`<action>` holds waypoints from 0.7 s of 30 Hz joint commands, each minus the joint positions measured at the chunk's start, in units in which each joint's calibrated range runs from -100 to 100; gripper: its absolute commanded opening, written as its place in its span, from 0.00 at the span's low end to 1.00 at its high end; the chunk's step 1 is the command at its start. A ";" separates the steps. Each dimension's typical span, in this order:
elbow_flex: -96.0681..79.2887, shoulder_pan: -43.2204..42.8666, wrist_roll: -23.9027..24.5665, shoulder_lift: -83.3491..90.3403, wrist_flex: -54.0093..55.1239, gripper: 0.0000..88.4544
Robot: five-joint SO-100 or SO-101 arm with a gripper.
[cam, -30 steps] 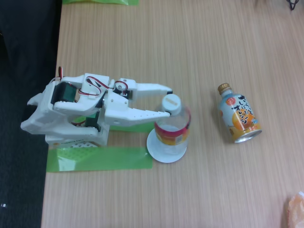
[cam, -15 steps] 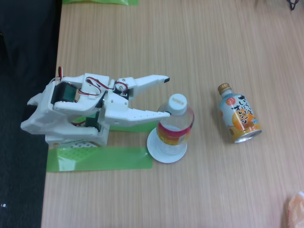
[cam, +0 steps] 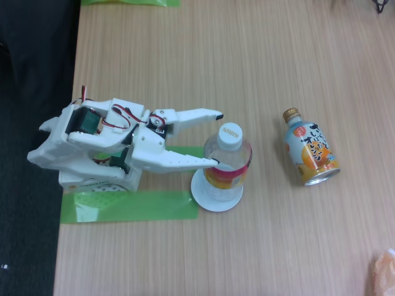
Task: Pick up the plastic bottle and stand it up on the white place
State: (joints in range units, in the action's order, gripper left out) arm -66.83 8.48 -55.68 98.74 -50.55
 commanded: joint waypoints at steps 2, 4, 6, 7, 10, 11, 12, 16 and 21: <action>1.15 0.41 0.18 0.00 0.85 0.41; 3.23 0.41 0.18 0.00 0.85 0.41; 5.67 0.41 0.23 0.00 0.85 0.41; 6.85 0.34 0.23 0.00 0.77 0.41; 11.11 -1.37 1.86 0.00 0.68 0.41; 12.55 -1.96 2.39 0.00 0.77 0.41; 13.82 -2.63 2.70 0.00 0.77 0.40; 16.36 -5.89 7.06 0.09 0.85 0.40; 11.56 -5.74 14.30 0.09 8.92 0.40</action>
State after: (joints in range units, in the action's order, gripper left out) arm -53.64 3.03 -44.27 98.91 -47.24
